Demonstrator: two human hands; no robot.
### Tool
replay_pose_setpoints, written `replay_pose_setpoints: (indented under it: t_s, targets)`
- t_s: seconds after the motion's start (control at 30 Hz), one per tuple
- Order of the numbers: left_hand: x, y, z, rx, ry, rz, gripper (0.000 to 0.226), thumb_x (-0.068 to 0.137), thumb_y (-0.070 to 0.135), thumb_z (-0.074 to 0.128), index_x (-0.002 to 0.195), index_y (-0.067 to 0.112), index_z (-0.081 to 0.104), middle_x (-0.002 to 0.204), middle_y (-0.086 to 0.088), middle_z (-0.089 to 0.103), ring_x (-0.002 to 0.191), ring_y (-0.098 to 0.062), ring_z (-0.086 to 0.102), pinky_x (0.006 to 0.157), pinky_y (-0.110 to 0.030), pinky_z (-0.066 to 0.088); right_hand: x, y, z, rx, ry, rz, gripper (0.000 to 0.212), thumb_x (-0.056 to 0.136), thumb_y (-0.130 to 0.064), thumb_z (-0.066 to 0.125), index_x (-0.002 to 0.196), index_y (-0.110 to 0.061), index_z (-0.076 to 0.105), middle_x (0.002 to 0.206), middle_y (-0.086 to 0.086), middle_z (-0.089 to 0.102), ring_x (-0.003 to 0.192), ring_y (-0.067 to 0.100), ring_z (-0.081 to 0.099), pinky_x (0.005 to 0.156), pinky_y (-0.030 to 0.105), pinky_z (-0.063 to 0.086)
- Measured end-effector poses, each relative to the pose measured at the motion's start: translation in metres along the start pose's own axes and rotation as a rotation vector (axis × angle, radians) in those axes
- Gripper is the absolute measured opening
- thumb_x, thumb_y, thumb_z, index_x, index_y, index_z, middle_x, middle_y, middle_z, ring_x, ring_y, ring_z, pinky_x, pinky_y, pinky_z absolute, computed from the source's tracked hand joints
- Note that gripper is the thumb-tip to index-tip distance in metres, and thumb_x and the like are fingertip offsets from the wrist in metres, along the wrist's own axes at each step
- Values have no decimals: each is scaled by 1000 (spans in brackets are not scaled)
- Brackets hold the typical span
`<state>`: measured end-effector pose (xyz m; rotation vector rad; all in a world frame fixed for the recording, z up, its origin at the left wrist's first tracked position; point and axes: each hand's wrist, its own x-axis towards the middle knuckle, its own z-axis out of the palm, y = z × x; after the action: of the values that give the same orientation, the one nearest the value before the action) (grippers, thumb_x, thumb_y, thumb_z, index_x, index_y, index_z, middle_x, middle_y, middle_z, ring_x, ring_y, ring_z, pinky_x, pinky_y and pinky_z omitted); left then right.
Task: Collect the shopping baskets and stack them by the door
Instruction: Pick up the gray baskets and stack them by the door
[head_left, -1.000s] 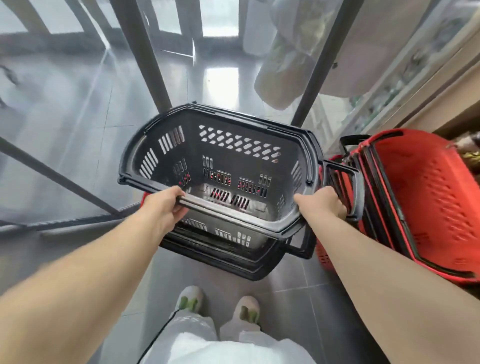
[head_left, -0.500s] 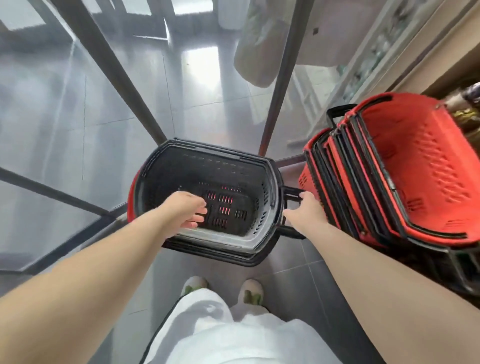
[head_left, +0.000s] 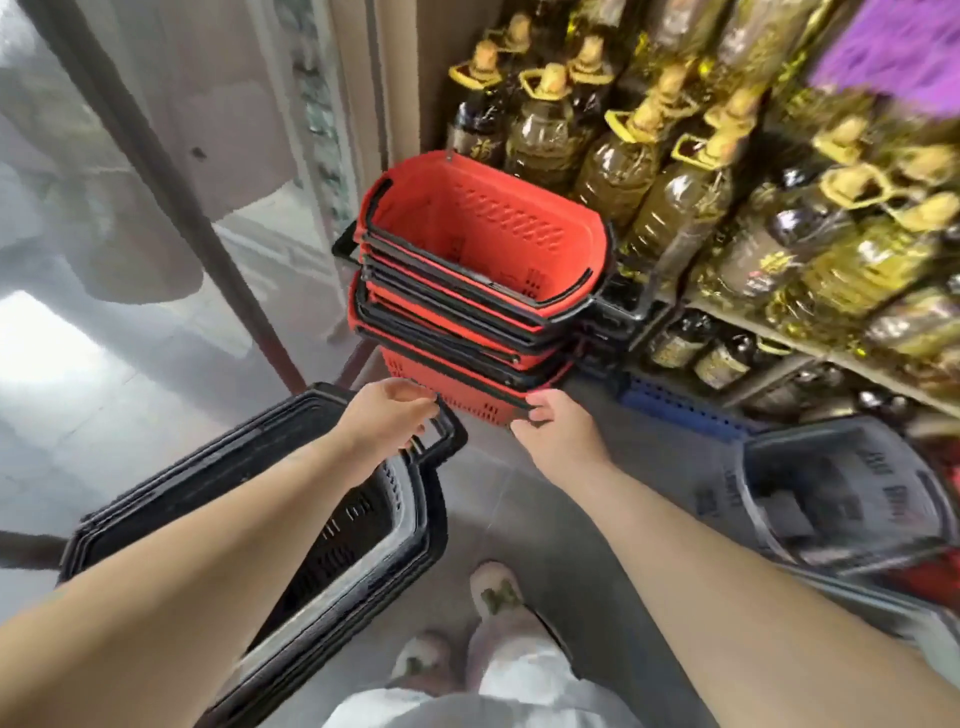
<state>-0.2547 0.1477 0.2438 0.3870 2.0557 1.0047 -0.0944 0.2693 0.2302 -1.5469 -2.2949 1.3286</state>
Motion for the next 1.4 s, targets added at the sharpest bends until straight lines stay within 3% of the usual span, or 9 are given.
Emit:
replay_pose_setpoints:
  t_s: [0.2, 0.27, 0.37, 0.47, 0.63, 0.77, 1.07, 1.3, 1.4]
  targets:
    - [-37, 29, 108, 188, -298, 132, 16, 81, 16, 63, 95, 17, 71, 86, -3, 70, 80, -19, 69, 79, -36, 58, -91, 87, -40, 197, 287, 278, 36, 84, -21, 65, 119, -14, 58, 111, 6, 62, 104, 24, 58, 84, 26, 41]
    - [-62, 32, 154, 286, -464, 187, 16, 83, 12, 62, 97, 14, 69, 86, -5, 68, 69, -16, 64, 67, -29, 54, -132, 125, -57, 264, 394, 379, 36, 83, -22, 66, 117, -15, 59, 110, 6, 64, 103, 24, 60, 86, 27, 42]
    - [-101, 33, 215, 408, -616, 256, 11, 85, 12, 63, 77, 19, 63, 71, -2, 62, 60, -13, 56, 57, -23, 46, -190, 179, -78, 332, 517, 498, 35, 83, -20, 66, 116, -13, 60, 107, 7, 67, 101, 24, 61, 79, 23, 40]
    - [-151, 26, 280, 519, -733, 305, 10, 85, 12, 64, 78, 19, 64, 62, -1, 56, 56, -12, 53, 54, -20, 44, -257, 234, -97, 338, 588, 594, 32, 84, -21, 63, 115, -11, 62, 109, 9, 69, 103, 26, 62, 83, 27, 45]
    - [-240, 7, 379, 637, -887, 339, 12, 84, 15, 65, 74, 21, 65, 74, -2, 65, 59, -14, 57, 56, -21, 48, -360, 327, -106, 450, 714, 750, 29, 85, -17, 60, 113, -10, 60, 111, 9, 67, 90, 14, 63, 69, 13, 42]
    - [-305, -18, 454, 713, -1013, 350, 3, 81, 17, 64, 79, 20, 65, 86, -8, 67, 71, -19, 59, 65, -26, 48, -426, 401, -109, 468, 745, 896, 33, 84, -19, 59, 116, -12, 59, 117, 7, 65, 108, 23, 60, 85, 23, 41]
    - [-360, -117, 583, 905, -1135, 290, 11, 88, 13, 57, 79, 14, 63, 81, -6, 63, 69, -18, 56, 61, -24, 44, -479, 551, -75, 595, 663, 1107, 44, 80, -22, 68, 120, -8, 56, 117, 13, 65, 110, 28, 60, 94, 34, 46]
    - [-345, -205, 687, 1107, -1184, 204, 16, 94, 18, 50, 79, 20, 55, 79, 3, 62, 64, -13, 54, 58, -22, 42, -484, 674, -21, 602, 584, 1229, 56, 74, -16, 69, 127, -15, 52, 117, 10, 65, 101, 25, 62, 82, 28, 47]
    - [-332, -248, 725, 1176, -1154, 143, 22, 96, 15, 47, 74, 18, 49, 76, 0, 57, 60, -14, 48, 59, -22, 37, -475, 724, 17, 455, 440, 1228, 72, 74, -19, 74, 139, -16, 44, 137, 9, 53, 125, 28, 49, 102, 37, 43]
